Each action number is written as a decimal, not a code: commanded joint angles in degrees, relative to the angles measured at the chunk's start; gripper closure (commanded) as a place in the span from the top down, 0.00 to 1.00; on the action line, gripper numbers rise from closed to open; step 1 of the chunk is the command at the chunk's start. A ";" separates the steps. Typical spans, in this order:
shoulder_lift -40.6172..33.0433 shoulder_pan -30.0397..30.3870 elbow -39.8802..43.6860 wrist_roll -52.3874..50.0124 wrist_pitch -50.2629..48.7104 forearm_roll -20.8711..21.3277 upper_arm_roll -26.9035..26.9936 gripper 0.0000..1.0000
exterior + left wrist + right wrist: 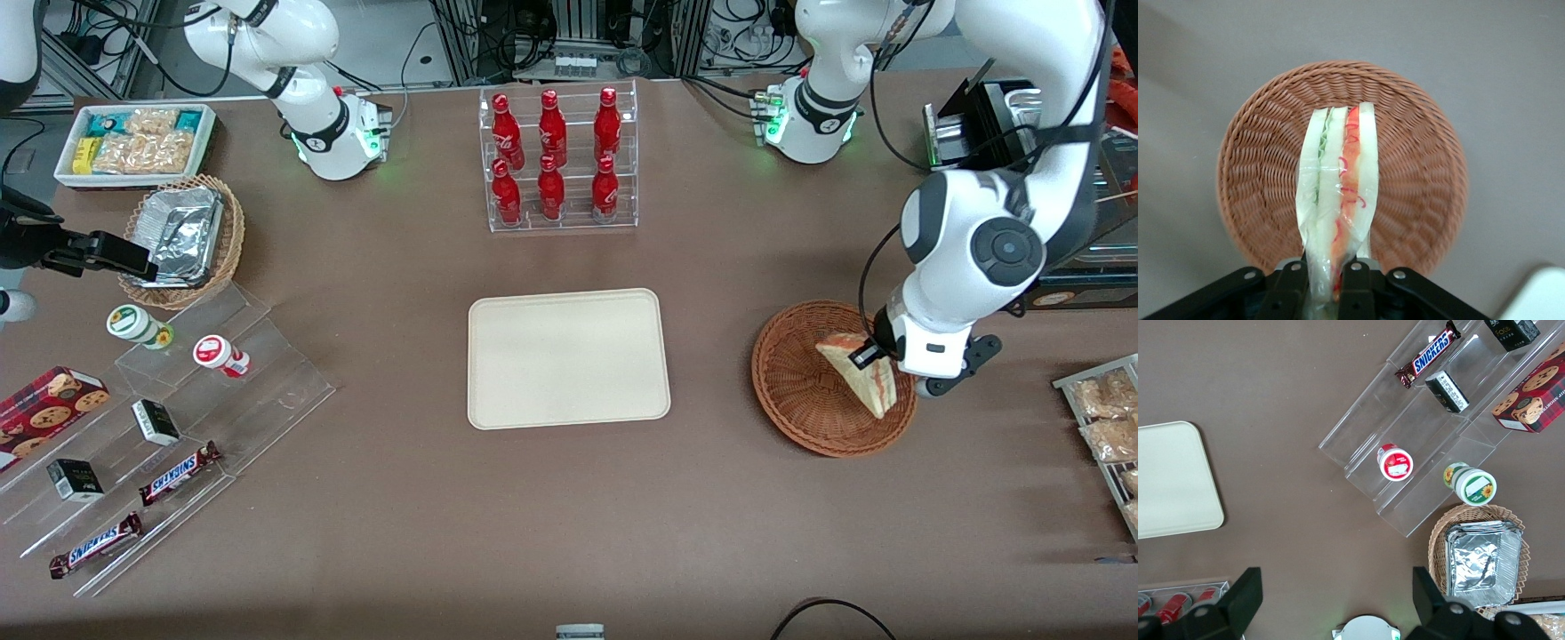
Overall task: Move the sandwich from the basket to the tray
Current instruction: 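Carry the sandwich with the left gripper over the cream tray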
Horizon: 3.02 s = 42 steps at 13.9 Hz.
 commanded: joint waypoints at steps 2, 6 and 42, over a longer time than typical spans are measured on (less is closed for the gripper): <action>2.19 -0.21 11.80 -1.55 -12.02 1.20 -7.85 0.00; 2.54 -0.56 14.10 -2.60 -12.04 1.29 -17.16 0.00; 39.20 -26.67 30.63 -26.51 5.81 28.36 -20.26 1.00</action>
